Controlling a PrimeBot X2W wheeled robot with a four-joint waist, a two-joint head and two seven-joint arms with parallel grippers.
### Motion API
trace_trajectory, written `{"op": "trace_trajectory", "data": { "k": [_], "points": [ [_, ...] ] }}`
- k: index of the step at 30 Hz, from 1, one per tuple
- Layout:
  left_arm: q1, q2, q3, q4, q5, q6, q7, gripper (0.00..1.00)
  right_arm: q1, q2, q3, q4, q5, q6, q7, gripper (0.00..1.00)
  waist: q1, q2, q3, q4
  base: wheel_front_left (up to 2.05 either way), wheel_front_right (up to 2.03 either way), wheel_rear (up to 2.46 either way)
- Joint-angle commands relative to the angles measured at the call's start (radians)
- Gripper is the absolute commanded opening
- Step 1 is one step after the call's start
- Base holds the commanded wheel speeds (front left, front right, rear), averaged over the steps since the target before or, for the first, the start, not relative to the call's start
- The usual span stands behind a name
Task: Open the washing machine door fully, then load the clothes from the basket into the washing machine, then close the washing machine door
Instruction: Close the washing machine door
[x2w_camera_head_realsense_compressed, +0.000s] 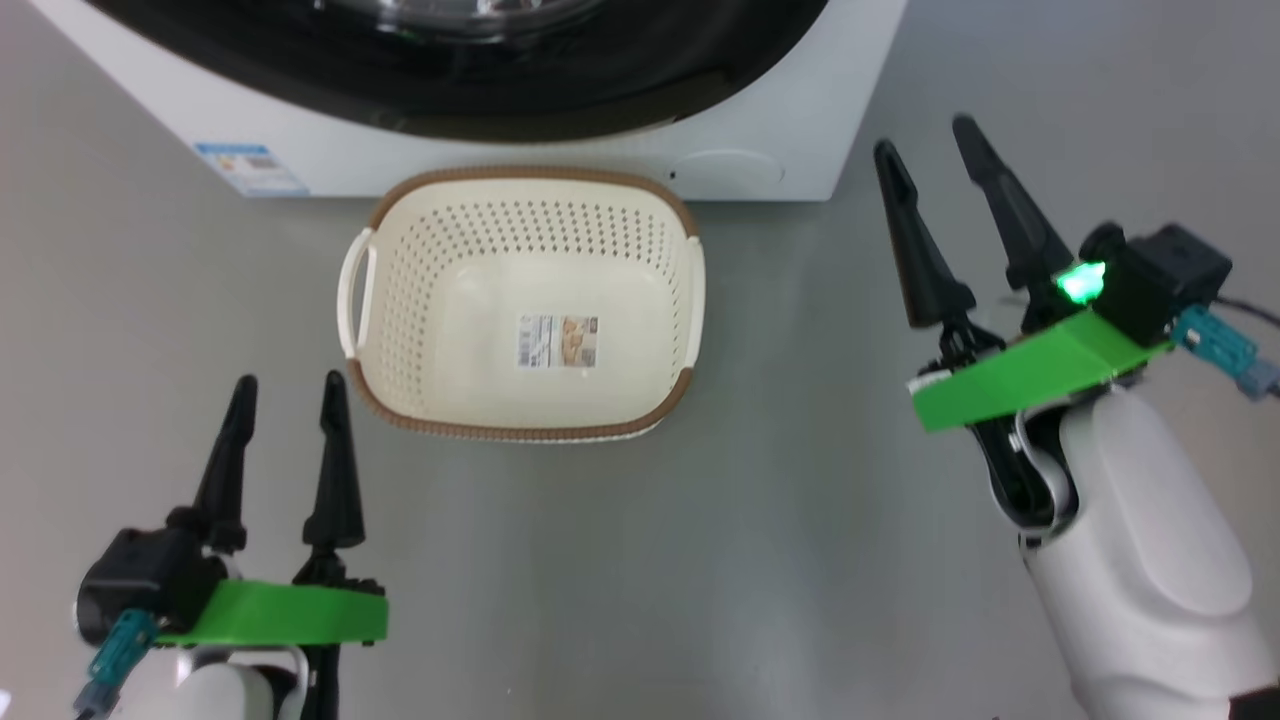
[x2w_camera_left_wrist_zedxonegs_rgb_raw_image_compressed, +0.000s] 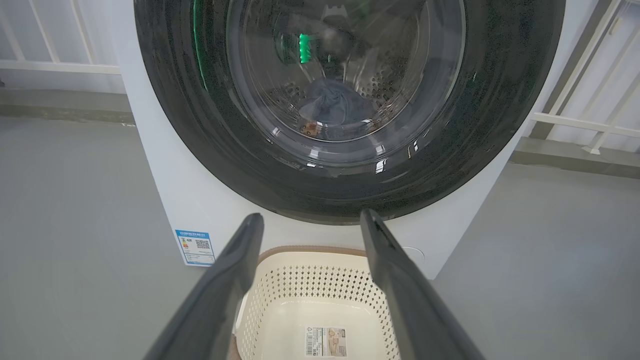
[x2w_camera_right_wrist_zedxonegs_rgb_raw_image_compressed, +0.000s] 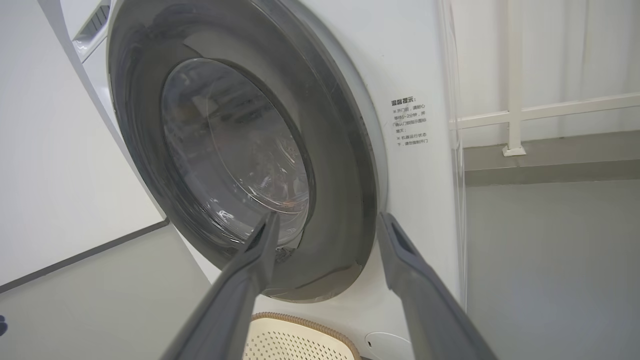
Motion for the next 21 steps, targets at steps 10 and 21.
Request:
{"op": "trace_trajectory", "data": {
  "k": [10, 21],
  "points": [
    [0.090, 0.020, 0.093, -0.040, 0.041, 0.008, -0.008, 1.00, 0.209, 0.066, -0.071, -0.078, -0.031, -0.002, -0.005, 1.00, 0.0000, 0.0000, -0.146, -0.107, 0.00, 0.00, 0.00],
    [0.206, 0.020, 0.129, -0.053, 0.062, 0.029, -0.008, 1.00, 0.410, 0.068, -0.103, -0.117, -0.089, -0.002, -0.005, 1.00, 0.0000, 0.0000, -0.275, -0.153, 0.00, 0.00, 0.00]
  ]
}}
